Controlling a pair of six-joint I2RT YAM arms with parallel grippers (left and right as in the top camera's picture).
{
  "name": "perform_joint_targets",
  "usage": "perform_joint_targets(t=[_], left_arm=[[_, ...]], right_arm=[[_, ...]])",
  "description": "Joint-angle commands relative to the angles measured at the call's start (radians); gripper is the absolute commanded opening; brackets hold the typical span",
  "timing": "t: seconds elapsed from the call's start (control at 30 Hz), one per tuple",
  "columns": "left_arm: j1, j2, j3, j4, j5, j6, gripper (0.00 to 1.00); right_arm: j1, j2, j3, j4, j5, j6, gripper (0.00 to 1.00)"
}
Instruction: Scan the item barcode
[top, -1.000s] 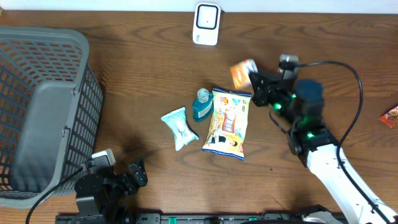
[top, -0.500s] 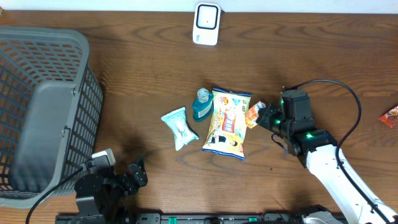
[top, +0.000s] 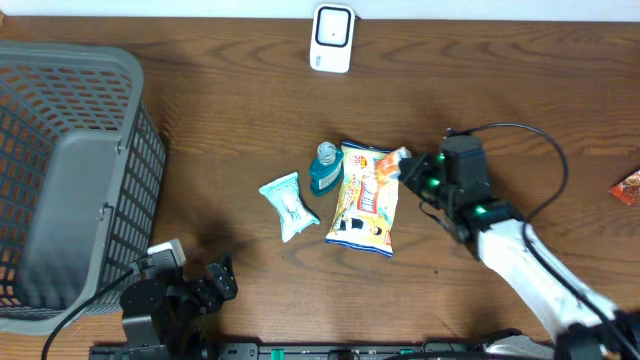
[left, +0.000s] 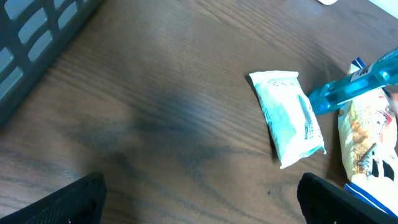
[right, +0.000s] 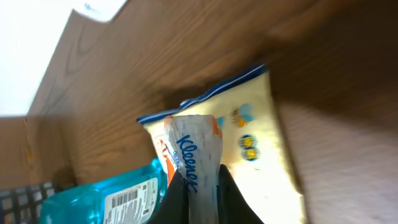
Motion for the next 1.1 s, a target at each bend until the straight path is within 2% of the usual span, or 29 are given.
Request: perform_joint_targets(t=[0.0,0.13,0.43,0.7,0.93,1.07], left_arm=[[0.004,0.001,-0.001,0.000,0.012,0.013,0.98],[0.004,0.001,-0.001,0.000,0.012,0.013,0.98],[0.004,0.001,-0.001,0.000,0.012,0.013,0.98],[0.004,0.001,-0.001,0.000,0.012,0.013,0.98],[0.004,0.001,-0.001,0.000,0.012,0.013,0.98],[0.004,0.001,-0.001,0.000,0.012,0.013,0.98]], right_arm=[[0.039,0.114,0.004,0.093,-0.148,0.019,0.01],[0.046,0.221,0.004,0.217,-0.272,0.008,0.01],[0.046,0.220,0.004,0.124,-0.272,-0.075,0.03],[0.044,0.220,0.004,0.098,-0.261,-0.131,0.35],[0.040,0.187,0.005,0.009,-0.227,-0.181,0.44],[0.040,0.114,0.005,-0.019,-0.220,-0.230,0.57]])
